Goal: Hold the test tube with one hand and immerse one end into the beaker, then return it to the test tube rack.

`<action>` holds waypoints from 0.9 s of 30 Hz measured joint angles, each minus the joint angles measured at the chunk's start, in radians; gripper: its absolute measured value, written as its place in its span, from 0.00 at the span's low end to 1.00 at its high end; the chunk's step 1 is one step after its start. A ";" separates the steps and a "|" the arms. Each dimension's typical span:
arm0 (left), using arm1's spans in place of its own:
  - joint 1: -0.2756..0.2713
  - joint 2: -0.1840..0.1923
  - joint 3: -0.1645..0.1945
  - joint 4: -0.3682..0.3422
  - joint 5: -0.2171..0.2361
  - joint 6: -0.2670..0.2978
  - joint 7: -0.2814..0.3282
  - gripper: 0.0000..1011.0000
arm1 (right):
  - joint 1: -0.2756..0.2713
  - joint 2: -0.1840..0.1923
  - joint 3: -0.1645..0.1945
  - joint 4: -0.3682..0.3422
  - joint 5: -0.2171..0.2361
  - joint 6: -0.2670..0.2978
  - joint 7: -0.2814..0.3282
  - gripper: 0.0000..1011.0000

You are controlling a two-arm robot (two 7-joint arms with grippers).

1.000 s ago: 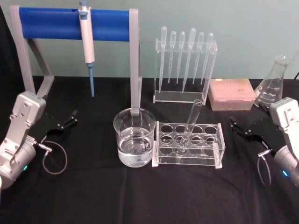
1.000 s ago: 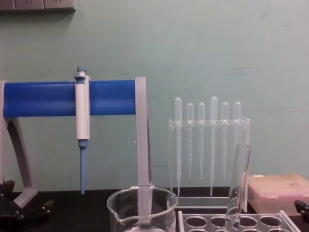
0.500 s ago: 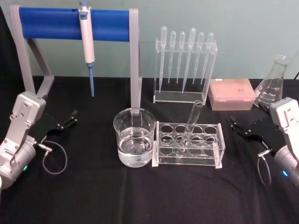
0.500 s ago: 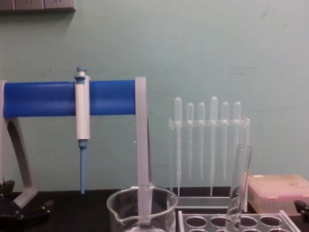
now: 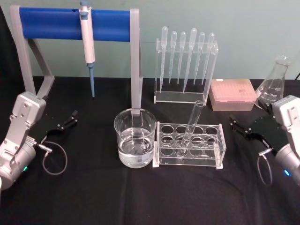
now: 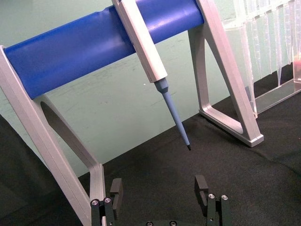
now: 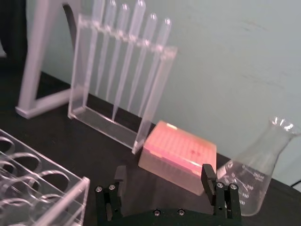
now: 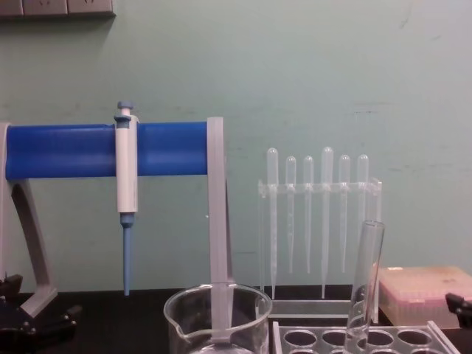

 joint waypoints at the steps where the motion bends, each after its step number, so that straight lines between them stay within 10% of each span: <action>1: 0.000 0.000 0.000 0.000 0.000 0.000 0.000 0.99 | -0.008 0.004 0.006 -0.015 0.005 0.002 0.004 0.99; 16: 0.000 0.000 0.000 0.000 0.000 0.000 0.000 0.99 | -0.285 0.125 0.179 -0.335 0.203 -0.007 0.100 0.99; 27: 0.000 0.000 0.000 0.000 0.000 0.000 0.000 0.99 | -0.309 0.099 0.150 -0.416 0.265 0.053 0.198 0.99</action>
